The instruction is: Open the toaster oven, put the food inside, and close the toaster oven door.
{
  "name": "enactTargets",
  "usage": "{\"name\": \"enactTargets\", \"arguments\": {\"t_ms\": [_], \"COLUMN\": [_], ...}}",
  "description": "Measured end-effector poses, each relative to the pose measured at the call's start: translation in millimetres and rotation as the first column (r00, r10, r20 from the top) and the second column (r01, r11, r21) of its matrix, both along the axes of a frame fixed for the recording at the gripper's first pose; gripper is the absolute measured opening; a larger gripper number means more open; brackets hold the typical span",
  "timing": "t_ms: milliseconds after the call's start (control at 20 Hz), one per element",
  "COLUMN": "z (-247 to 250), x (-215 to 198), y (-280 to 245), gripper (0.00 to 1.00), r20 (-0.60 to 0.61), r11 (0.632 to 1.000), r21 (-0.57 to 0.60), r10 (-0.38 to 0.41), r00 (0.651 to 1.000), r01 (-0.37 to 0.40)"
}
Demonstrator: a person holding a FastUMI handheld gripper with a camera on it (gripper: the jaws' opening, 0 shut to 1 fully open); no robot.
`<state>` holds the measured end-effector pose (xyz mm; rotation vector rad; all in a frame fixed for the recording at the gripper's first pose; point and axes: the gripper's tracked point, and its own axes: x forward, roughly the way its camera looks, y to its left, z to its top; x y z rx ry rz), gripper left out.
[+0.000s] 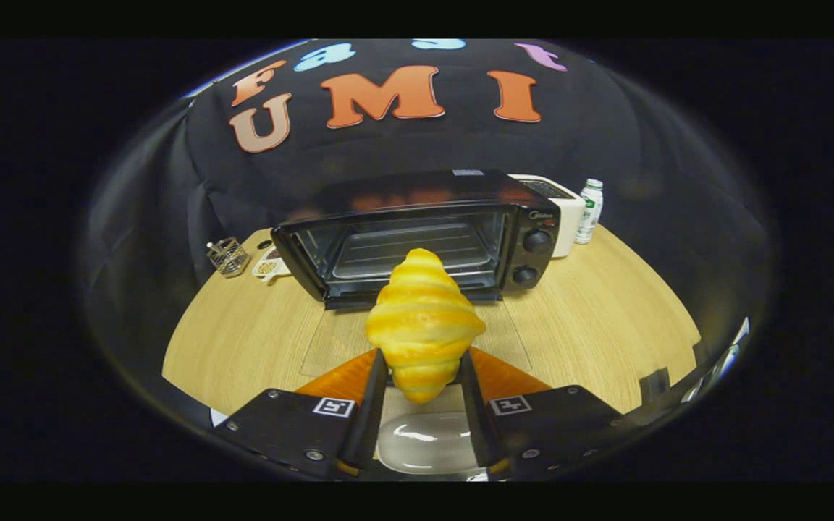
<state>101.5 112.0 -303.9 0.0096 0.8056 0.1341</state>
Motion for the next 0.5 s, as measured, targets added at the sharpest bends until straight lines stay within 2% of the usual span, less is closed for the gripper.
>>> {"name": "enactTargets", "arguments": {"t_ms": [200,350,500], "z": [-16.7,-22.9,-23.9], "x": [39.2,59.0,79.5], "y": [13.1,35.5,52.8], "gripper": [0.53,0.53,0.53], "r20": [-0.049,-0.091,-0.084], "r11": [1.000,0.995,0.976], "r21": [-0.014,0.095,0.218], "r10": [0.016,0.011,-0.004], "r00": [0.999,0.996,0.996], "r01": [-0.017,-0.003,0.022]}}
